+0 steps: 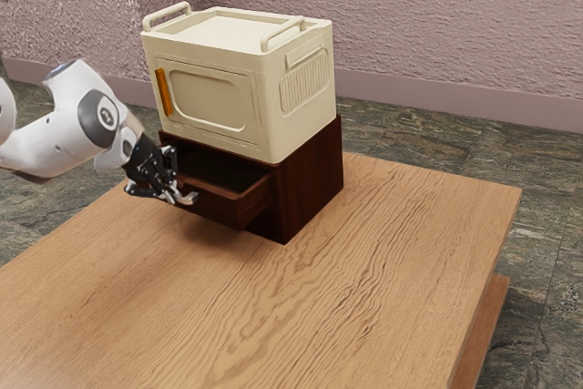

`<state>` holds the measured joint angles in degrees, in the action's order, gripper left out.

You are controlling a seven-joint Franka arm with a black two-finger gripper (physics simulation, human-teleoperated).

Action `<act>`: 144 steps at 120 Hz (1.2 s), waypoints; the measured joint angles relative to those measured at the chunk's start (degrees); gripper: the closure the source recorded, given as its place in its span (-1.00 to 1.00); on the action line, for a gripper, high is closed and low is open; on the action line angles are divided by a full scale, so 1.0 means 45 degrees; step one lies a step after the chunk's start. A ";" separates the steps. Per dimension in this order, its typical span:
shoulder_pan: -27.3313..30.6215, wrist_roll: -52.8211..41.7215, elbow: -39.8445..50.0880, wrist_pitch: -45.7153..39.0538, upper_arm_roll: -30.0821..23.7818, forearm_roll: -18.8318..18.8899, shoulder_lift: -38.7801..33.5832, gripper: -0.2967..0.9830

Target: Pull the drawer handle with one arm to open the drawer

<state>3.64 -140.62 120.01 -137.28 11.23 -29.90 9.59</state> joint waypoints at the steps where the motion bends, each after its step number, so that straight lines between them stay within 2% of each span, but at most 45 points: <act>1: 0.0006 -0.0010 0.0061 -0.0003 -0.0001 -0.0001 -0.0060 0.69; 45: 0.0202 -0.0402 0.1476 -0.0065 0.0062 -0.0017 -0.1145 0.69; 87: 0.0421 -0.0451 0.2674 -0.0008 0.0138 0.0117 -0.2241 0.54; 124: 0.0384 -0.0344 0.2947 0.0047 0.0277 0.0206 -0.2615 0.39; 144: 0.0285 -0.0301 0.3489 0.0089 0.0291 0.0224 -0.4003 0.31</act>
<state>4.92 -141.97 135.71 -136.88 12.54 -28.89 -8.42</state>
